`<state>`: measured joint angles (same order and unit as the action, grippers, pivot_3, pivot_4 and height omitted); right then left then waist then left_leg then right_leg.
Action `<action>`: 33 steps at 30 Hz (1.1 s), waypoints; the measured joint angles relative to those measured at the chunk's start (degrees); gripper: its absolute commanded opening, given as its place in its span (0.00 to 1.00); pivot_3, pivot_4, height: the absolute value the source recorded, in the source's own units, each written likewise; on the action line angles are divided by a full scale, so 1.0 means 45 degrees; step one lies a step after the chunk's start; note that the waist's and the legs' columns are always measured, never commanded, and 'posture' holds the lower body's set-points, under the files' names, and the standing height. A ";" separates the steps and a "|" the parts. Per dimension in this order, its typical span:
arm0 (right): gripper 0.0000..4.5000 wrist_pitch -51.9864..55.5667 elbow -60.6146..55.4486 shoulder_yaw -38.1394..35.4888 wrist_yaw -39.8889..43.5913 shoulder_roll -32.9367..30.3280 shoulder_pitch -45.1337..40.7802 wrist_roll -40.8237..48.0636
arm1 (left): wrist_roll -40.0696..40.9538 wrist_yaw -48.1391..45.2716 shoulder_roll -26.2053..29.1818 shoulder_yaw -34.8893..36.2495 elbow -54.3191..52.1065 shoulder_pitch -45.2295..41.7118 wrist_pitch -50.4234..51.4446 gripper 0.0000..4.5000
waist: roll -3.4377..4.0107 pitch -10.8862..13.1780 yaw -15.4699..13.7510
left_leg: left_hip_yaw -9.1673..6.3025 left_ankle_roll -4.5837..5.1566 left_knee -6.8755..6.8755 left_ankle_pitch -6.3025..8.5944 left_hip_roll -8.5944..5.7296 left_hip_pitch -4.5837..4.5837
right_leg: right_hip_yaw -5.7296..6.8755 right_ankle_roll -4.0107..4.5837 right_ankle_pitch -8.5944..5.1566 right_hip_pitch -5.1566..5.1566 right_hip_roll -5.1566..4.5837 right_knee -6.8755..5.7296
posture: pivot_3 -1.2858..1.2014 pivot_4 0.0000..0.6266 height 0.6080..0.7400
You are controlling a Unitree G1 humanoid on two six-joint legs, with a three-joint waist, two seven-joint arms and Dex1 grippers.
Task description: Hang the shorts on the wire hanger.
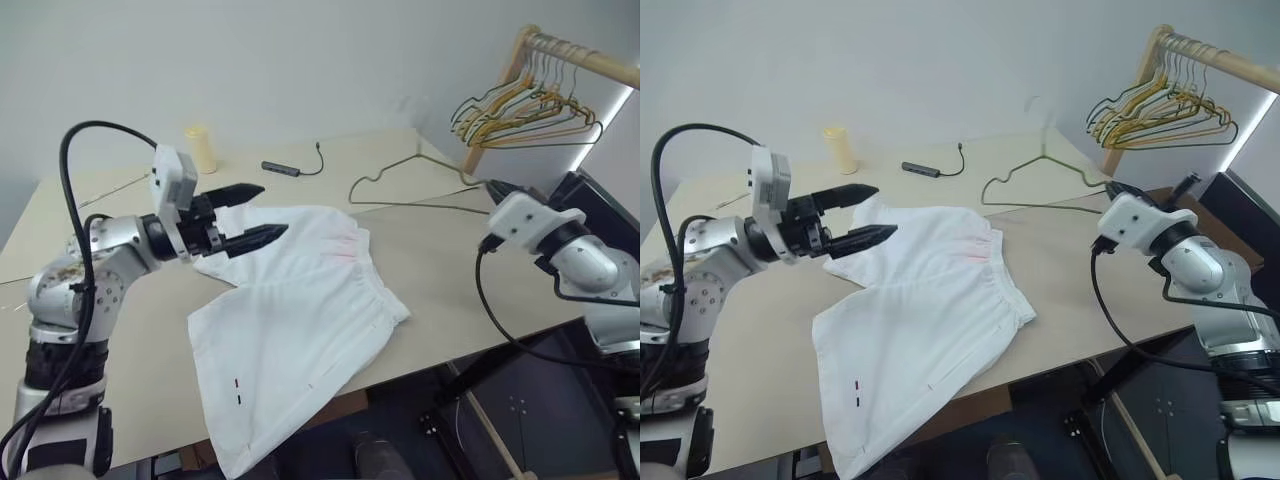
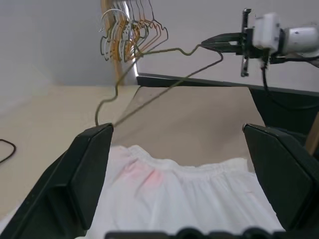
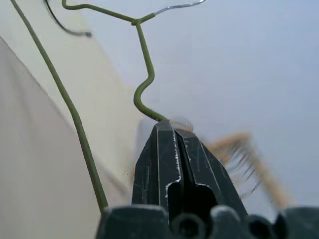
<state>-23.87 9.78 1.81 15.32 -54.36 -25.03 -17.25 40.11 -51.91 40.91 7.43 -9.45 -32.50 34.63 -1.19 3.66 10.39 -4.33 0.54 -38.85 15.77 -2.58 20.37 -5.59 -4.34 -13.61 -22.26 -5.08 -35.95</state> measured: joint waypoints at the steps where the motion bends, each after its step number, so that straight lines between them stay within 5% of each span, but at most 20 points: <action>1: 0.01 -0.0874 0.0131 0.0107 -0.0287 -0.0174 -0.0173 -0.0647 | -0.0185 0.0043 -0.0057 -0.0007 0.0259 -0.0190 -0.0131 1.00 | 0.0000 0.0000 0.0067 | 0.0001 0.0000 0.0000 0.0000 -0.0001 -0.0002 | -0.0002 0.0000 0.0000 0.0001 -0.0002 0.0000 | 0.44 0.00 1.00; 8: 0.01 -0.4150 0.1050 0.0903 -0.3044 -0.0302 -0.2321 -0.4452 | -0.1368 0.0527 -0.0981 -0.0325 0.2157 -0.1234 -0.0533 1.00 | 0.0003 -0.0006 0.0461 | -0.0008 -0.0009 0.0001 -0.0007 -0.0056 -0.0014 | -0.0009 -0.0005 -0.0001 0.0008 -0.0027 -0.0009 | 0.43 0.00 1.00; 15: 0.01 -0.4457 0.1232 0.0487 -0.4451 0.0605 -0.3303 -0.4235 | -0.1915 -0.0614 -0.1035 -0.0643 0.3129 -0.1323 -0.1213 1.00 | 0.0003 -0.0006 0.0823 | -0.0019 -0.0008 -0.0002 -0.0009 -0.0054 -0.0008 | -0.0020 -0.0018 0.0001 0.0012 -0.0042 -0.0012 | 0.42 0.00 1.00; 33: 0.01 -0.4147 -0.0289 0.0207 0.0242 0.1002 -0.3059 0.1154 | -0.2312 -0.4190 -0.0158 -0.0900 0.5743 -0.2666 -0.1311 1.00 | 0.0011 -0.0014 0.1785 | -0.0032 -0.0006 -0.0014 -0.0009 -0.0052 -0.0021 | -0.0023 -0.0040 0.0002 0.0027 -0.0049 -0.0039 | 0.42 0.00 1.00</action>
<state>-42.53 8.49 2.74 16.41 -49.85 -38.79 -12.06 29.71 -70.76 40.20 3.38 16.40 -44.50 28.73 -1.14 3.60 18.42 -4.47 0.52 -38.91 15.73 -2.81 20.28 -5.69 -4.52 -13.61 -22.14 -5.30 -36.13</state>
